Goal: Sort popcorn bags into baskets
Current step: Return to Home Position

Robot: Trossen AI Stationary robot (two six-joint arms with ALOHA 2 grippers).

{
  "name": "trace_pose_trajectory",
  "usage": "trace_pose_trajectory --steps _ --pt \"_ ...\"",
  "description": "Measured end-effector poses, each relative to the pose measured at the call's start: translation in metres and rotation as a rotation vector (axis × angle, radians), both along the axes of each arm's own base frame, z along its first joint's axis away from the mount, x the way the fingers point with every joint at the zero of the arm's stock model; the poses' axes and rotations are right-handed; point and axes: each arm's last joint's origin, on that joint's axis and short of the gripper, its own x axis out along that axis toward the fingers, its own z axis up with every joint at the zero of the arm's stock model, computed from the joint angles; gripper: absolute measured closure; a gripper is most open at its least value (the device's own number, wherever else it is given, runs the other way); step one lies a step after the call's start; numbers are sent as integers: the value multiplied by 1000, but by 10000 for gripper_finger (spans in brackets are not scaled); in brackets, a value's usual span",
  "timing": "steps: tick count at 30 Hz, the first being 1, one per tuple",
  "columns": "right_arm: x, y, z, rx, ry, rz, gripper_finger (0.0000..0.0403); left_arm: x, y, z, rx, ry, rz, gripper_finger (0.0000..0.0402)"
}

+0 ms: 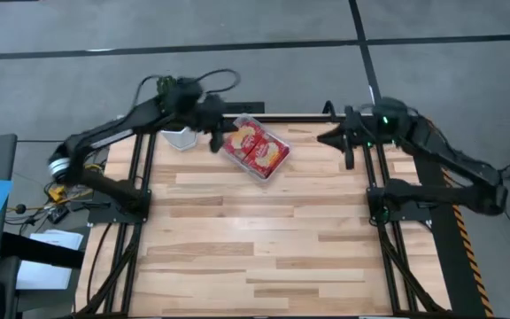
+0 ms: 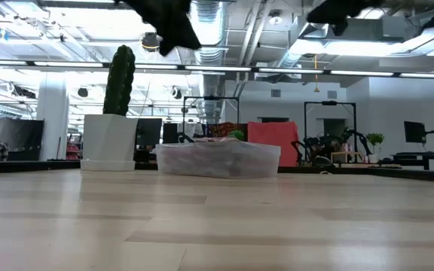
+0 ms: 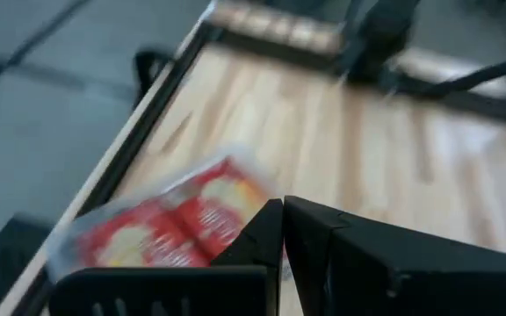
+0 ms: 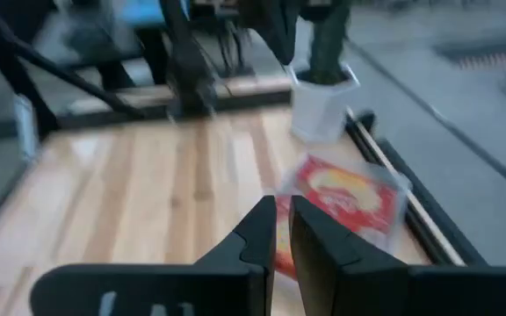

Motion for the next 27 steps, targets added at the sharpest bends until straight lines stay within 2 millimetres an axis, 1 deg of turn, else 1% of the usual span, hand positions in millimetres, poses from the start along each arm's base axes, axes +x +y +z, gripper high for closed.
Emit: trace_pose_trajectory --steps 2,3,6,9,10,12,15,18,21,24,27 --pt "-11 7 -19 6 -81 20 340 -16 -16 -6 -4 -97 -34 401" --pt "-15 9 -28 8 -124 29 340 -23 -22 -12 -11 -146 -41 401" --pt "-24 17 -49 30 -252 45 340 -45 -40 -39 -78 -222 -57 401" --pt "-28 20 -66 92 -327 43 340 -66 -55 -67 -89 -278 -78 401" --pt "-29 21 -70 111 -344 41 340 -73 -59 -75 -93 -293 -65 401" --pt "-30 21 -77 145 -371 38 340 -88 -65 -90 -119 -311 25 401" --pt "-30 21 -79 175 -391 37 340 -113 -74 -106 -125 -348 139 401" --pt "-29 21 -80 183 -389 36 340 -136 -85 -116 -119 -405 194 401" --pt "-29 21 -77 197 -415 49 340 -156 -94 -123 -110 -437 259 401" --pt "-29 24 -74 234 -437 113 340 -169 -102 -130 -129 -471 293 401" --pt "-23 27 -75 256 -440 162 340 -174 -108 -140 -158 -505 307 401"
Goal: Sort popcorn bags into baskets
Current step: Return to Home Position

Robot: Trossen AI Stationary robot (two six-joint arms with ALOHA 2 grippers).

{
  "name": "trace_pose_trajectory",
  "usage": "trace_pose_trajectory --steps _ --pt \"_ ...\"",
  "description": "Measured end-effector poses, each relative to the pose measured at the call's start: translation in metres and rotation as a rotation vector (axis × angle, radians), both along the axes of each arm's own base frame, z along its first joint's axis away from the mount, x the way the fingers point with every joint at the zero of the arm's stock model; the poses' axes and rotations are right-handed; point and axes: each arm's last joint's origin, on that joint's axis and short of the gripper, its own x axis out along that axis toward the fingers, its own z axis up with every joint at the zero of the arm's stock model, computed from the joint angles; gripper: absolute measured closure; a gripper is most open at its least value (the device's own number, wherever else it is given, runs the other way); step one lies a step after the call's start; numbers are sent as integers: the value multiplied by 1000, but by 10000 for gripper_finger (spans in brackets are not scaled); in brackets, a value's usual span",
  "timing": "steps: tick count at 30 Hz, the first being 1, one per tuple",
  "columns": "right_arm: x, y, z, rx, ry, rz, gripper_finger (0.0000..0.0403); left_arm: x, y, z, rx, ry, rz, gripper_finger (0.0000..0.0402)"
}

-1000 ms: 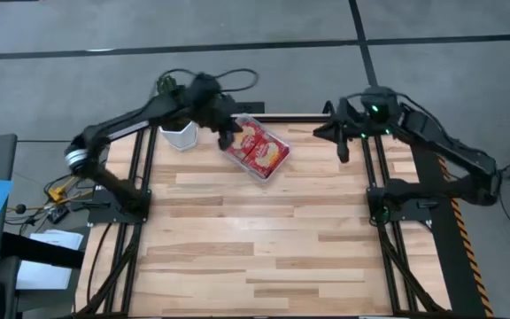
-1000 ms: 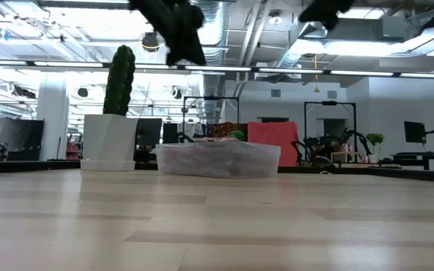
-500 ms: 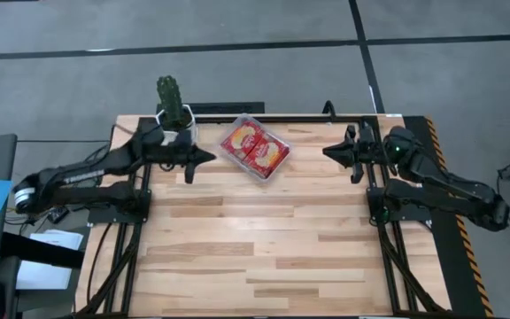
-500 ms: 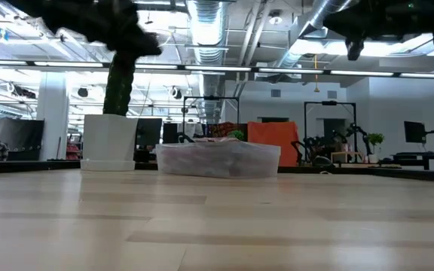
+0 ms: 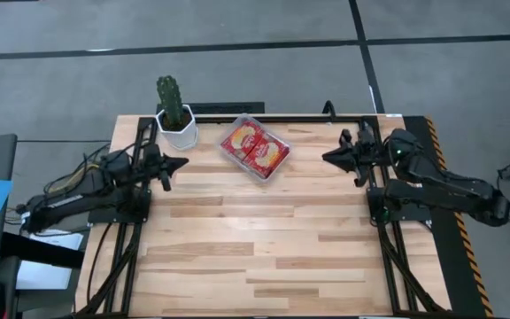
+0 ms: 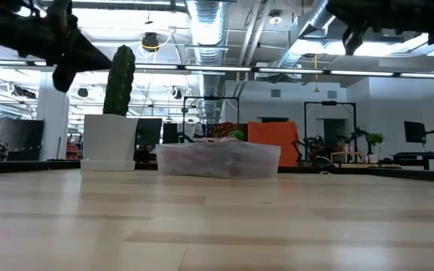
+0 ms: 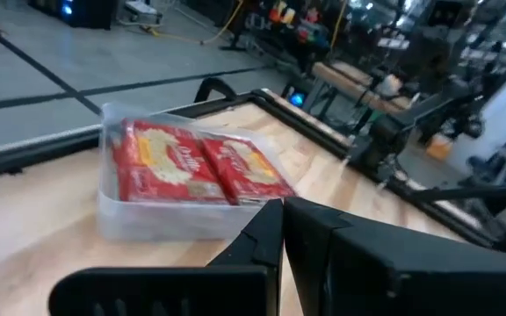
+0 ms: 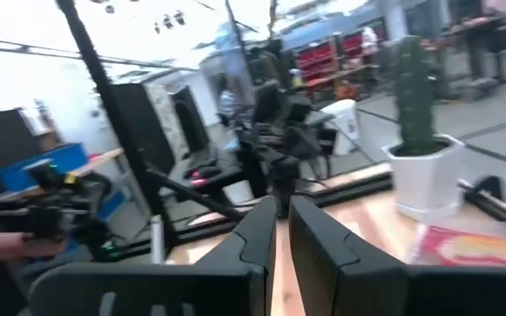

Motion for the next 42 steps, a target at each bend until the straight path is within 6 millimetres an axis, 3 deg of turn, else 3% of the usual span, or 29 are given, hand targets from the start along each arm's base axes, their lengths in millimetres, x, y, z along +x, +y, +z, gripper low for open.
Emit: trace_pose_trajectory --steps 10,17,22,29,37,42 --pt "13 10 -47 73 -90 35 340 6 -21 -27 -54 -27 -46 401" --pt "-9 -5 -35 17 -158 -17 340 3 -28 -14 29 -35 -30 401" --pt "-29 -9 -35 96 -109 25 340 4 -30 -15 9 -27 -76 401" --pt "-49 19 -26 164 -193 111 340 4 -33 -18 -17 -8 -107 401" --pt "-45 38 -50 158 -114 -15 340 5 -35 -22 -11 8 -130 401" --pt "-37 47 -67 140 -105 -63 340 8 -37 -38 -21 13 -135 401"
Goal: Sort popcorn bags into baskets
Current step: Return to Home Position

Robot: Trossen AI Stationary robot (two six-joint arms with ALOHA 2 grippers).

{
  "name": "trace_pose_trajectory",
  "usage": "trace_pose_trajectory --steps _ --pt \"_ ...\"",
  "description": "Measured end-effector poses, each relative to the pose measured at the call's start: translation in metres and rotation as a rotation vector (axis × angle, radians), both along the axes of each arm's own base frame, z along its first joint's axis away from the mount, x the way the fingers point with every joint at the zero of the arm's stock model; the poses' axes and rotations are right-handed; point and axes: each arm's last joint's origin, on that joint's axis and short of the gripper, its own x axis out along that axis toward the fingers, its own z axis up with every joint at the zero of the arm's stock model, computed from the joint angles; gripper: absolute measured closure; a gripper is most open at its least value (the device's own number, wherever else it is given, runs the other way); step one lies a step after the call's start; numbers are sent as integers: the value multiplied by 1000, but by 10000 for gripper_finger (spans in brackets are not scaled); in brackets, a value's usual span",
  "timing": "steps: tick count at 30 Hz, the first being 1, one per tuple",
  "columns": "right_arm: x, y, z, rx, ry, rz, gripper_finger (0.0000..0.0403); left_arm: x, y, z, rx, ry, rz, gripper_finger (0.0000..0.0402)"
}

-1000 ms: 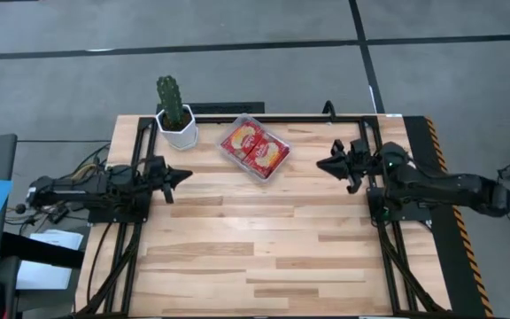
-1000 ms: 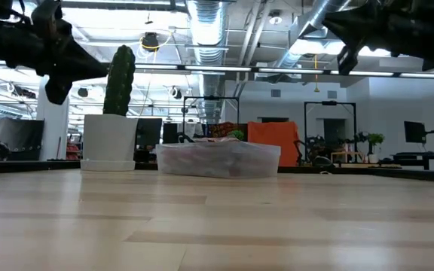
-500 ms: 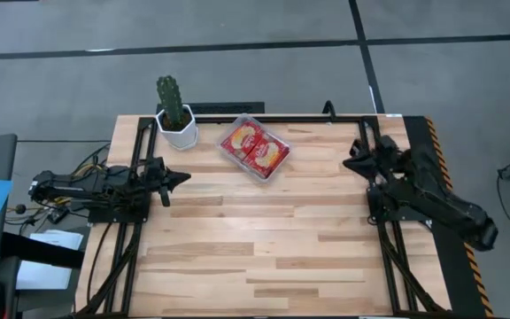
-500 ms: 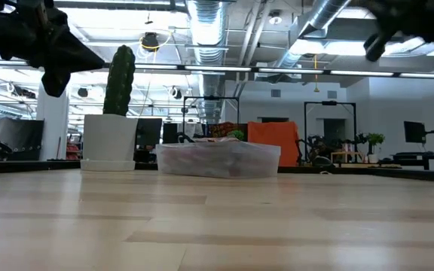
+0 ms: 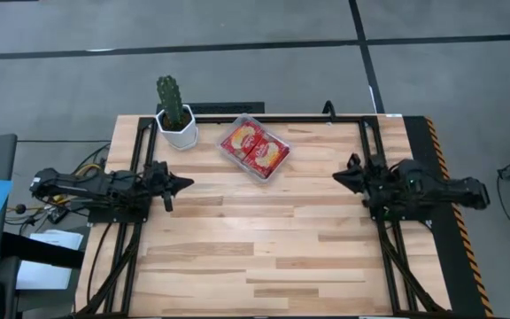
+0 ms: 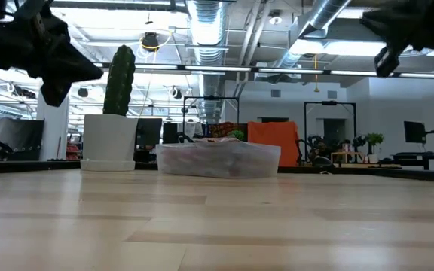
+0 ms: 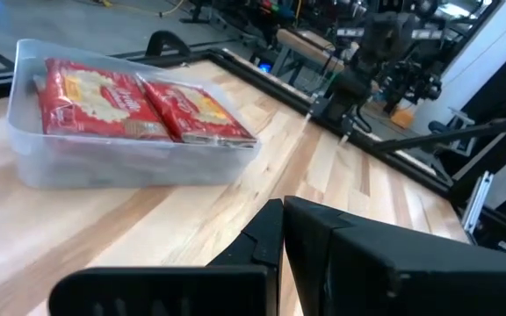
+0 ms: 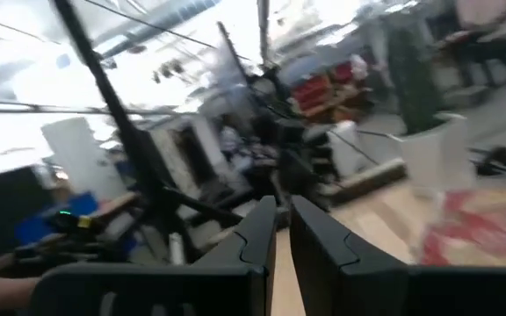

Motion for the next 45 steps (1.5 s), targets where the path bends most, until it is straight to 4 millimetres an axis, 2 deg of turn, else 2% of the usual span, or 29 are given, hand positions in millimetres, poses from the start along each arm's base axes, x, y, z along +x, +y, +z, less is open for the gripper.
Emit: trace_pose_trajectory --steps 3,6,19,28,32,36,45 --pt "3 2 -12 -29 33 -85 340 2 -1 -7 -3 -21 4 401" --pt "3 1 -12 -72 23 -147 340 2 -1 -10 -1 -21 4 401" --pt "0 -4 -20 -119 96 -119 340 -8 1 -14 8 -22 1 401" --pt "0 -7 -26 -147 161 -147 340 -8 1 -14 20 -25 23 401" --pt "0 -9 -28 -106 187 -211 340 -8 1 -14 19 -29 28 401" --pt "0 -9 -29 -26 179 -202 340 -8 1 -15 14 -19 26 401" --pt "0 -9 -30 -25 193 -200 340 -8 1 -15 13 -17 23 401"
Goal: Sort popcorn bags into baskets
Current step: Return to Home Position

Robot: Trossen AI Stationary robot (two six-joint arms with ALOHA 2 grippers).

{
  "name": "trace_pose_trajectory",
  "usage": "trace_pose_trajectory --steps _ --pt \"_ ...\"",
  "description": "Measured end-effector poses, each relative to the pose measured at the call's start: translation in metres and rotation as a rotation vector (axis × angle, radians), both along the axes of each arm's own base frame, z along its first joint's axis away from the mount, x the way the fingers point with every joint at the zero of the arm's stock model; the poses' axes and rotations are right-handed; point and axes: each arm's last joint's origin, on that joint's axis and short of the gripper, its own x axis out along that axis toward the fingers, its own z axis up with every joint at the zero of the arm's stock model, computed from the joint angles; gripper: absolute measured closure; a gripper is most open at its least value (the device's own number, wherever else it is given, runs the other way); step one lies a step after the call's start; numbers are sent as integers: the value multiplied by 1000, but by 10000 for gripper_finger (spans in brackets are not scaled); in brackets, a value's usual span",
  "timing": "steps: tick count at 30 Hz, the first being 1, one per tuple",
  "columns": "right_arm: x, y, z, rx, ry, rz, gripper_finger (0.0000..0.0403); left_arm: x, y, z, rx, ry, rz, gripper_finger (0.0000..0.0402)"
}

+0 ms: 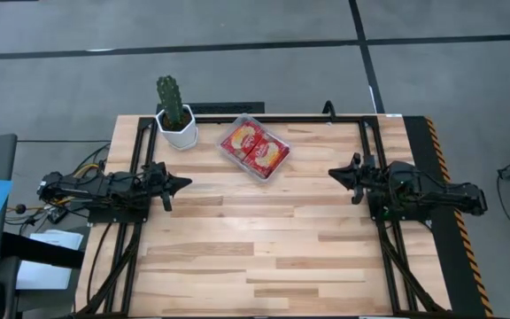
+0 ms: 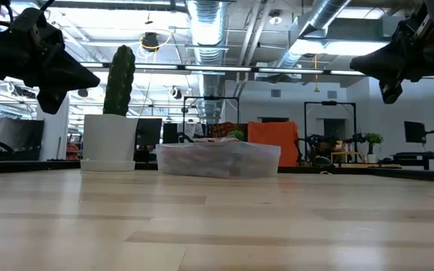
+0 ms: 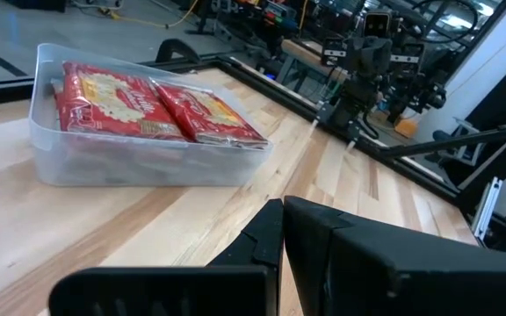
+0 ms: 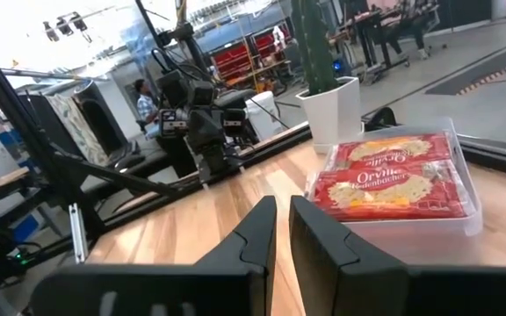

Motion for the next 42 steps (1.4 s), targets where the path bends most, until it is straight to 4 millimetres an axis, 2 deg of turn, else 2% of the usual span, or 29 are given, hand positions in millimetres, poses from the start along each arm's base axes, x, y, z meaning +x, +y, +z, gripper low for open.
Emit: trace_pose_trajectory --steps 42 --pt "-1 0 -16 22 170 -1 340 0 0 0 0 3 -1 401"
